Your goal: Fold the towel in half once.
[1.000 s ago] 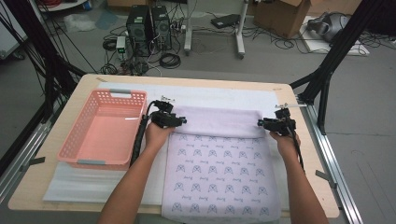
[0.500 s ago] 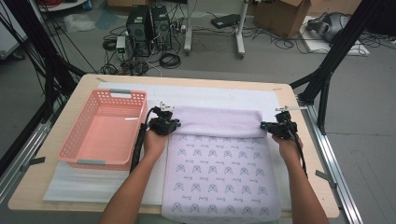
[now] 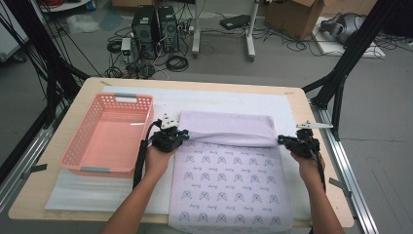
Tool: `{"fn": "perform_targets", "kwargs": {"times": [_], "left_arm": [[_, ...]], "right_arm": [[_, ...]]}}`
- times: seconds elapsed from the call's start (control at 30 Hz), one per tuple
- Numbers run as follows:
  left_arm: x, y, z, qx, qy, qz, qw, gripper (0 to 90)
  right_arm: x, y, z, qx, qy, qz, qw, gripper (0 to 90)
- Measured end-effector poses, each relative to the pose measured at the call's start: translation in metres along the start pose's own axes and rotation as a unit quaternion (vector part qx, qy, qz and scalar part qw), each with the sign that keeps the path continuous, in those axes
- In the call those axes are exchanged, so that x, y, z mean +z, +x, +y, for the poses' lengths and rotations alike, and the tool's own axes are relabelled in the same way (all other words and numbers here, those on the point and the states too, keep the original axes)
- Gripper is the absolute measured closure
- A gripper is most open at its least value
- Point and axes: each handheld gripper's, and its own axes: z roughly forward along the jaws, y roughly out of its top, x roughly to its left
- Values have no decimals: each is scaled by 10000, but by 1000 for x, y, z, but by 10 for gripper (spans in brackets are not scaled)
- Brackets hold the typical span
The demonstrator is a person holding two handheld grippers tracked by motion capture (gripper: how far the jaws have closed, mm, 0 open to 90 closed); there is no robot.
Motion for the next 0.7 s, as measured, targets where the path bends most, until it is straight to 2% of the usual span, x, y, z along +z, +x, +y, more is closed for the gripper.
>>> {"fn": "perform_targets", "kwargs": {"times": [0.13, 0.23, 0.33, 0.43, 0.7], "left_arm": [[-13, -4, -10, -27, -73, -75, 9999, 878], [-23, -10, -20, 29, -116, -166, 9998, 878], [-33, -17, -31, 109, -167, -242, 9995, 879], [-40, -22, -41, 165, -140, -282, 9994, 879], [-61, -29, -60, 238, -194, -370, 9988, 889]], "right_arm": [[-11, 8, -10, -105, -104, 30, 9999, 874], [-19, 12, -19, -127, -162, 2, 9998, 874], [-28, 15, -31, -86, -244, 2, 9997, 874], [-35, 18, -42, 11, -332, 107, 9994, 874], [-50, 35, -64, -206, -374, 125, 9990, 874]]}}
